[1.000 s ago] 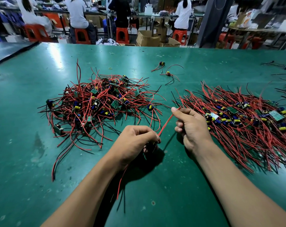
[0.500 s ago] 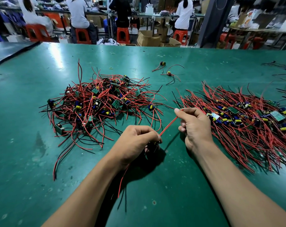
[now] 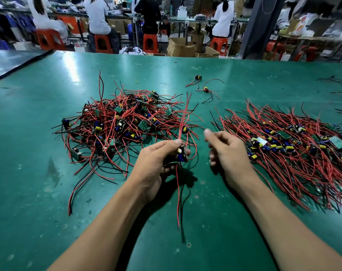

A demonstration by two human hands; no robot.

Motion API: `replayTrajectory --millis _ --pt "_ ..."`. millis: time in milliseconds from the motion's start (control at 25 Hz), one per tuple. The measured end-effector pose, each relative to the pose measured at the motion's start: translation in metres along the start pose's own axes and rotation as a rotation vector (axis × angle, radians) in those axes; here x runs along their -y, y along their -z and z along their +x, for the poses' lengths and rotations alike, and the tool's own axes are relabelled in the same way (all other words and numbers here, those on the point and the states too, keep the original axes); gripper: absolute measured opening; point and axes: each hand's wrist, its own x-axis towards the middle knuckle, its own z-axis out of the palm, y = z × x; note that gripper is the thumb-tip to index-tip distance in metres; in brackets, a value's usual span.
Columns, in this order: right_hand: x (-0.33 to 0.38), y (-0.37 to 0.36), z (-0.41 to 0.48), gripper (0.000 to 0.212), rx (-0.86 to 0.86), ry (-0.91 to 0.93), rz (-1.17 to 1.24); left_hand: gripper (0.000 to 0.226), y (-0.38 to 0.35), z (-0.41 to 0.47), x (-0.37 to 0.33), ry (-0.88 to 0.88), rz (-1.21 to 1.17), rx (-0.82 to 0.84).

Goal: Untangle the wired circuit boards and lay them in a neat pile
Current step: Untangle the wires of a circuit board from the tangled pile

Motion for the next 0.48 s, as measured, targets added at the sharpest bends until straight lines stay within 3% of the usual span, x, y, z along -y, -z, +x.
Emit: replayTrajectory --millis 160,240,360,480 --pt "-0.008 -0.016 -0.015 0.025 0.209 0.31 -0.479 0.041 0.0 0.003 -0.001 0.032 -0.138 -0.073" --pt "-0.008 -0.023 -0.02 0.031 0.225 0.399 -0.491 0.045 -0.002 0.003 -0.001 0.036 -0.205 -0.098" --pt "-0.004 -0.026 -0.024 0.032 0.194 0.397 -0.421 0.032 -0.003 0.006 0.001 0.044 -0.289 -0.125" --pt "0.0 -0.028 -0.025 0.013 0.134 0.367 -0.377 0.02 0.001 0.007 0.001 0.024 -0.233 -0.171"
